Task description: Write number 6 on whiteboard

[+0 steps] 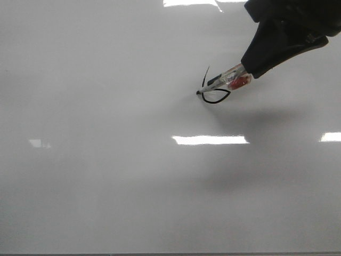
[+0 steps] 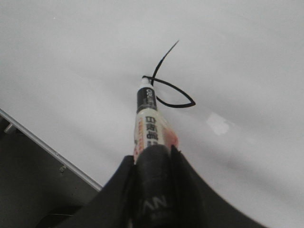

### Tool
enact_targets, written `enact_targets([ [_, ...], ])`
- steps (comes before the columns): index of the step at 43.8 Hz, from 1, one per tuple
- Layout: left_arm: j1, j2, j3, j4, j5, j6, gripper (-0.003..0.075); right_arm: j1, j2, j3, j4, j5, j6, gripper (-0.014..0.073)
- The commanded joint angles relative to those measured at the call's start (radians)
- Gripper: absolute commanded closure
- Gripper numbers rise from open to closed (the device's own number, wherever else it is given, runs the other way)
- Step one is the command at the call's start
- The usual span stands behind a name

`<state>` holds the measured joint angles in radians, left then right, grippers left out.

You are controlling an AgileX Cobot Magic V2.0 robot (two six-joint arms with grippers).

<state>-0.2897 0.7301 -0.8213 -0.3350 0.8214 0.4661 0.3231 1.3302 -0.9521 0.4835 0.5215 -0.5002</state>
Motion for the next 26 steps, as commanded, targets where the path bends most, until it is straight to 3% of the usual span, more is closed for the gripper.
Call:
enact_targets([
  [1, 0.001, -0.004, -0.026, -0.010, -0.060, 0.001, 0.0430, -0.003, -0.095, -0.041, 0.001, 0.006, -0.019, 0.0652],
  [8, -0.029, 0.022, -0.040, -0.038, 0.007, 0.135, 0.0429, -0.003, -0.234, -0.041, 0.001, 0.123, -0.163, 0.0652],
  [15, -0.102, 0.083, -0.070, -0.052, 0.048, 0.177, 0.0429, -0.003, -0.323, -0.041, 0.021, 0.106, -0.153, 0.0652],
  [26, -0.316, 0.208, -0.139, -0.056, 0.051, 0.264, 0.0423, -0.003, -0.376, -0.041, 0.040, 0.477, -0.317, 0.0652],
])
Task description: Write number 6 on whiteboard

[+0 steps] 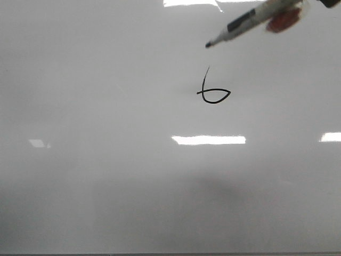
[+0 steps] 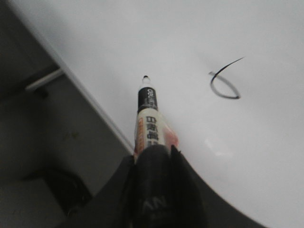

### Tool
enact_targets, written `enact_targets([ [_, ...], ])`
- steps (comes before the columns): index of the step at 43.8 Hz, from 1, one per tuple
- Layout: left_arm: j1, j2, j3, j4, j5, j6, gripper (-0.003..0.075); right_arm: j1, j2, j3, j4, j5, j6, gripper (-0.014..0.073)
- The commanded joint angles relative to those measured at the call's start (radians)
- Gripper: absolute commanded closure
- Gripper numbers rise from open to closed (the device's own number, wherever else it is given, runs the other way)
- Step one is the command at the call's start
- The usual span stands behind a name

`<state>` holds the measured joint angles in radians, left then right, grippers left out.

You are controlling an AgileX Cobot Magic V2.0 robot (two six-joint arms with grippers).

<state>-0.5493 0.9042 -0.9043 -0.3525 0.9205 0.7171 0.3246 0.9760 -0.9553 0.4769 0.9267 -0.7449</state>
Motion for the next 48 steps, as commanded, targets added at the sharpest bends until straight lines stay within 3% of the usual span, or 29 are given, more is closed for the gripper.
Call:
enact_targets([
  [1, -0.079, 0.047, -0.068, -0.038, -0.053, 0.013, 0.0423, -0.004, -0.023, -0.037, 0.058, 0.103, -0.086, 0.0652],
  [6, -0.175, 0.133, -0.117, -0.038, -0.071, 0.015, 0.0406, -0.004, -0.023, -0.037, 0.130, 0.182, -0.146, 0.0652],
  [14, -0.310, 0.272, -0.182, -0.042, -0.134, 0.045, 0.0228, -0.004, -0.023, -0.037, 0.259, 0.202, -0.245, 0.0652],
  [21, -0.381, 0.386, -0.253, -0.045, -0.155, 0.045, 0.0228, -0.004, -0.023, -0.037, 0.286, 0.190, -0.263, 0.0652],
  [32, -0.395, 0.469, -0.309, -0.045, -0.159, 0.045, 0.0234, -0.004, -0.023, -0.037, 0.286, 0.188, -0.263, 0.0652],
  [48, -0.395, 0.469, -0.311, -0.045, -0.160, 0.045, 0.0621, -0.004, -0.023, -0.037, 0.286, 0.178, -0.263, 0.0643],
])
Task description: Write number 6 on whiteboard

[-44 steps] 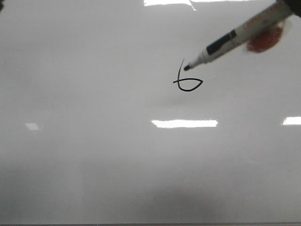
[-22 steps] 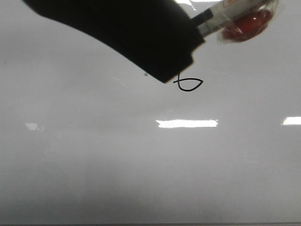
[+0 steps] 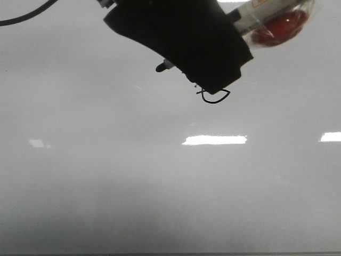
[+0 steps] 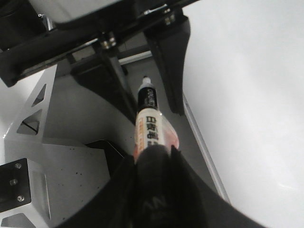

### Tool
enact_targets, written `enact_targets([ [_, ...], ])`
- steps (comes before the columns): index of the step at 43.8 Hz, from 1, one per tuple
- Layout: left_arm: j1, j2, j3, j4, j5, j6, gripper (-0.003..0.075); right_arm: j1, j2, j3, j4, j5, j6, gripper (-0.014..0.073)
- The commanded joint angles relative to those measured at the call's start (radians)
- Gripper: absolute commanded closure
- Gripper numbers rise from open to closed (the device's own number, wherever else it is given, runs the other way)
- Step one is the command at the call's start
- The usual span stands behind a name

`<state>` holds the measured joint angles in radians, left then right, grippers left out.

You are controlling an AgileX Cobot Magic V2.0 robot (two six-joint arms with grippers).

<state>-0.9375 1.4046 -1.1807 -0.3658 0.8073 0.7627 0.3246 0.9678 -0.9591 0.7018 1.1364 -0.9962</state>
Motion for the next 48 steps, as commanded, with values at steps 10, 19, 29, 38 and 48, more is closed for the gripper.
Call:
enact_targets([
  [10, -0.007, -0.032, -0.034, -0.031, -0.047, -0.001, 0.0741, -0.004, -0.015, -0.034, 0.061, -0.042, -0.011, 0.0328],
  [19, -0.005, -0.034, -0.034, 0.034, -0.020, -0.032, 0.0741, -0.027, -0.016, -0.044, 0.005, -0.084, 0.022, 0.0027],
  [29, 0.081, -0.068, -0.034, 0.420, 0.103, -0.497, 0.0741, -0.157, -0.085, -0.080, -0.231, -0.142, 0.289, 0.0021],
  [38, 0.306, -0.137, 0.012, 0.625, 0.129, -0.749, 0.0741, -0.192, -0.096, -0.080, -0.243, -0.142, 0.314, 0.0021],
  [48, 0.657, -0.209, 0.171, 0.631, -0.063, -0.828, 0.0741, -0.192, -0.093, -0.080, -0.243, -0.157, 0.314, 0.0021],
])
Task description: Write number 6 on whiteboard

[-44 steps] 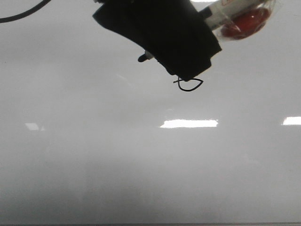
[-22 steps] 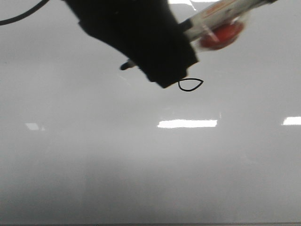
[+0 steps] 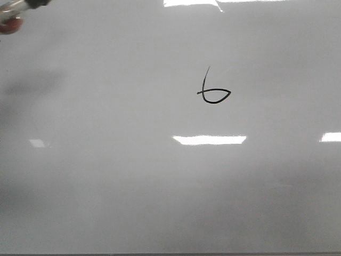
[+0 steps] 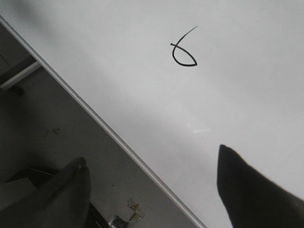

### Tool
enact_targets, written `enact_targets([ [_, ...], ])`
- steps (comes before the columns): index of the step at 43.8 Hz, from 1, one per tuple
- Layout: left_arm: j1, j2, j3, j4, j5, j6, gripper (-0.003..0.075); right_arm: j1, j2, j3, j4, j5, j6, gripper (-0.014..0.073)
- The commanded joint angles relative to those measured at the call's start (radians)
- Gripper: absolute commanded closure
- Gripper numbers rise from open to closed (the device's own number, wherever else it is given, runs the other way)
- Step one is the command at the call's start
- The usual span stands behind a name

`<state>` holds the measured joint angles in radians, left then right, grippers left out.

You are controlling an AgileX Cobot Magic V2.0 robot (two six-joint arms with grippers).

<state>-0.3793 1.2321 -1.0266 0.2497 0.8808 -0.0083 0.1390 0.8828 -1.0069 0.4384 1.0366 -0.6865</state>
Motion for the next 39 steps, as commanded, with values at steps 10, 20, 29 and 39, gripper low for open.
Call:
enact_targets([
  [10, 0.349, -0.009, 0.184, -0.124, -0.503, -0.159, 0.0741, -0.006, -0.008, -0.032, 0.023, -0.059, 0.004, 0.0021],
  [20, 0.365, 0.091, 0.202, -0.134, -0.635, -0.159, 0.0741, -0.006, -0.008, -0.032, 0.023, -0.059, 0.004, 0.0021],
  [29, 0.365, 0.179, 0.189, -0.132, -0.688, -0.159, 0.0731, -0.006, -0.008, -0.032, 0.024, -0.059, 0.004, 0.0021],
  [39, 0.365, 0.217, 0.189, -0.132, -0.695, -0.159, 0.0406, -0.006, -0.008, -0.032, 0.024, -0.059, 0.004, 0.0021],
])
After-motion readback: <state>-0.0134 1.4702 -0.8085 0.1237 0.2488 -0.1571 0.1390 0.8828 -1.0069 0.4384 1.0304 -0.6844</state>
